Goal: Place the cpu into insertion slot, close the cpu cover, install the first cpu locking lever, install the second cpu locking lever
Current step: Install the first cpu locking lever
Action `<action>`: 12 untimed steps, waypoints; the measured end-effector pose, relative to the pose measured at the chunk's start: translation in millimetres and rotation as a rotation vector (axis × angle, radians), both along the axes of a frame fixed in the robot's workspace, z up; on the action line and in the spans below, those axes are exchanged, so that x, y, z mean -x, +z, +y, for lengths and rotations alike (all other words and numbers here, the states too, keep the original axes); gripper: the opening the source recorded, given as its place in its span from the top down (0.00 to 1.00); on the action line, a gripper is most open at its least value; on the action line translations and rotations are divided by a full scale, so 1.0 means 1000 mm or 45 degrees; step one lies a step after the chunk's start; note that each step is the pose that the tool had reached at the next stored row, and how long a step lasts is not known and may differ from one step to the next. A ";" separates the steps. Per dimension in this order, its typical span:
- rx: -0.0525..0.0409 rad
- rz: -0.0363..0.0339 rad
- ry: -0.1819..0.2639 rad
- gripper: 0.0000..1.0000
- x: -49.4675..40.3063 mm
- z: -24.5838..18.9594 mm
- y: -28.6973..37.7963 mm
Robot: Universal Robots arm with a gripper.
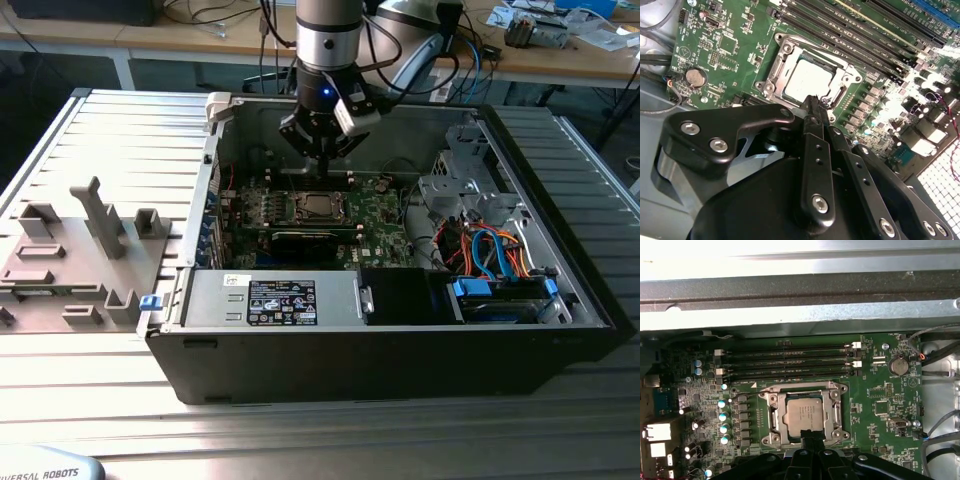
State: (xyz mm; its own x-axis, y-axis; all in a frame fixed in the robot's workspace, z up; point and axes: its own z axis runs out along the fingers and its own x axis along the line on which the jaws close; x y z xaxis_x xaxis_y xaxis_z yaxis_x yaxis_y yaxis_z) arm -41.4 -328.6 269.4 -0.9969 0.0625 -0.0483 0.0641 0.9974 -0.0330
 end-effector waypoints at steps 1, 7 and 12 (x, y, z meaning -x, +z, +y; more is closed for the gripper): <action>0.000 -0.0001 0.000 0.89 0.0008 0.0000 -0.0001; 0.000 -0.0001 0.000 0.89 0.0025 0.0000 -0.0003; 0.000 -0.0001 0.000 0.89 0.0034 0.0000 -0.0004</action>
State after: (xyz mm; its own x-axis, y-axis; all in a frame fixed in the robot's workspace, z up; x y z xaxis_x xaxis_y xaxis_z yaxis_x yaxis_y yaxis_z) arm -44.8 -328.6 269.0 -0.9969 0.0625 -0.0484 0.0641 0.9974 -0.0329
